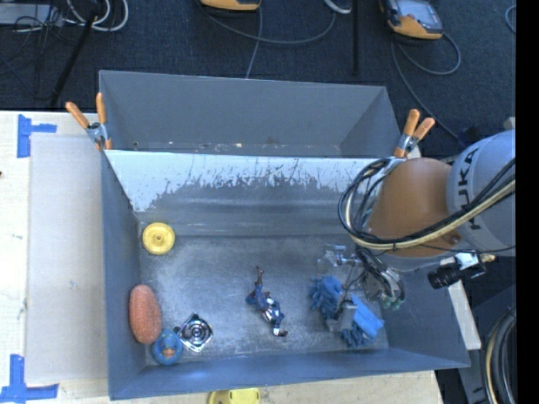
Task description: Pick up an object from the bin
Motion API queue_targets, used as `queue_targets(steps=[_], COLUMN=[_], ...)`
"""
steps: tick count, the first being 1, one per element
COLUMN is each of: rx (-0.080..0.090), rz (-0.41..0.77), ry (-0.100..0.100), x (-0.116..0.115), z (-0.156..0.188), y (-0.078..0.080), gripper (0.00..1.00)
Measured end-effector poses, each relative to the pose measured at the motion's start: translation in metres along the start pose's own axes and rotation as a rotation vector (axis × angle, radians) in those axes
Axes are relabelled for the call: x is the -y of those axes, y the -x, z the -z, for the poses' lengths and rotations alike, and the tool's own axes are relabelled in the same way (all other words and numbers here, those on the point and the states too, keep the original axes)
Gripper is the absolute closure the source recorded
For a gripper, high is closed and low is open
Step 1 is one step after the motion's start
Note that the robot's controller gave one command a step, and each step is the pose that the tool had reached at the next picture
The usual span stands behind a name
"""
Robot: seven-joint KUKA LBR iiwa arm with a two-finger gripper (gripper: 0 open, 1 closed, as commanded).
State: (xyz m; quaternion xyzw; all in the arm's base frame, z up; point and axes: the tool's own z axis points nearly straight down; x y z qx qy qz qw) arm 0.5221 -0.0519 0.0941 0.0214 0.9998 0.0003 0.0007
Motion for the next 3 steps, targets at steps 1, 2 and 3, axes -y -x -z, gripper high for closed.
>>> queue_targets(steps=[1, 2, 3], rx=[-0.002, -0.002, 0.002], rz=[0.046, 0.045, 0.03], ry=[0.0, 0.0, 0.0], x=[0.031, 0.031, 0.003], z=[-0.025, -0.025, 0.137], y=[-0.032, -0.032, -0.013], gripper=[1.0, 1.0, 1.0])
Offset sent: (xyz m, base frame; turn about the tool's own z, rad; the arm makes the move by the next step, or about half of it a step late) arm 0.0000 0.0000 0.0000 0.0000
